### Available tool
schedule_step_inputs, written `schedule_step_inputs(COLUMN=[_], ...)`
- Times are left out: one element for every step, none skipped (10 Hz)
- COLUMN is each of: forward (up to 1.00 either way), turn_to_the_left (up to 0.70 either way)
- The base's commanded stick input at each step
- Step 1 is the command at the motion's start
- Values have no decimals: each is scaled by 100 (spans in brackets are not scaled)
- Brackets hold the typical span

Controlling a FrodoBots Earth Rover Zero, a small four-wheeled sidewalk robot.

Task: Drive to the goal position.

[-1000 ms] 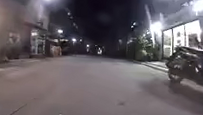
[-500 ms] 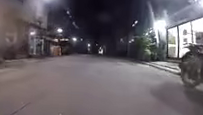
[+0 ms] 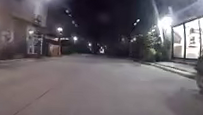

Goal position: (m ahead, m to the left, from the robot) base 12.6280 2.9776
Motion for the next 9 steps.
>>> schedule_step_inputs(forward=[85, 85, 85, 85, 85, 85, 85, 85, 85], turn_to_the_left=[0, 0, -12, -28, -34, -31, -13, 0, 0])
